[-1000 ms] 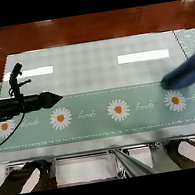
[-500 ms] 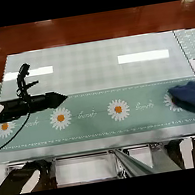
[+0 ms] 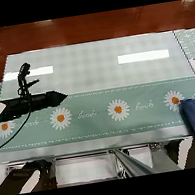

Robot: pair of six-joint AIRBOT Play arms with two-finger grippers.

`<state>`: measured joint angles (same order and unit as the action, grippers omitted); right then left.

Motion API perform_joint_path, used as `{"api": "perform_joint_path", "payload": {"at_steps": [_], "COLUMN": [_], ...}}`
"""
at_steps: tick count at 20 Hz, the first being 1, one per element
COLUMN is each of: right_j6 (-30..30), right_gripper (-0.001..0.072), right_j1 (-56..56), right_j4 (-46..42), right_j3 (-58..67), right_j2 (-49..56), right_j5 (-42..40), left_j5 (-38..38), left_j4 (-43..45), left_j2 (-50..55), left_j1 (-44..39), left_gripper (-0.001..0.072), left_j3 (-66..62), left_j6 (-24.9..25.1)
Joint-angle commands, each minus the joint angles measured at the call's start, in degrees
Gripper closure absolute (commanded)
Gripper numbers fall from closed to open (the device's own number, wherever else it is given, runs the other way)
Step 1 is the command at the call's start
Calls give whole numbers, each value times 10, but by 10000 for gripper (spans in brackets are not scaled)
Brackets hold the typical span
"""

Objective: Fold the shirts.

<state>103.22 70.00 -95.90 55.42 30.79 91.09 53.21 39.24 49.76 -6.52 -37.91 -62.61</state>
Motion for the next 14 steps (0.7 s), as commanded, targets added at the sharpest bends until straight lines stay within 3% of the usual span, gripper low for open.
{"api": "perform_joint_path", "payload": {"at_steps": [1,3,5,7,8,10,12,14], "right_j6": [-43,-95,-164,-218,-232,-193,-69,10], "right_gripper": [312,689,686,686,686,686,685,685], "right_j1": [-19,-85,-203,-364,-454,-618,-745,-810], "right_j4": [254,428,562,578,527,342,157,29], "right_j3": [42,59,69,71,71,70,68,68], "right_j2": [51,77,98,120,137,180,238,312], "right_j5": [-102,-185,-288,-353,-355,-325,-282,-255], "left_j5": [-29,-23,46,85,88,100,150,129], "left_j4": [2,11,56,94,119,279,444,444], "left_j2": [24,62,118,162,174,179,179,179], "left_j1": [13,15,15,4,-5,-37,-55,-40], "left_gripper": [688,689,690,690,690,690,688,688], "left_j3": [-36,-131,-282,-428,-476,-508,-449,-336], "left_j6": [4,7,-12,-61,-83,-178,-262,-311]}}
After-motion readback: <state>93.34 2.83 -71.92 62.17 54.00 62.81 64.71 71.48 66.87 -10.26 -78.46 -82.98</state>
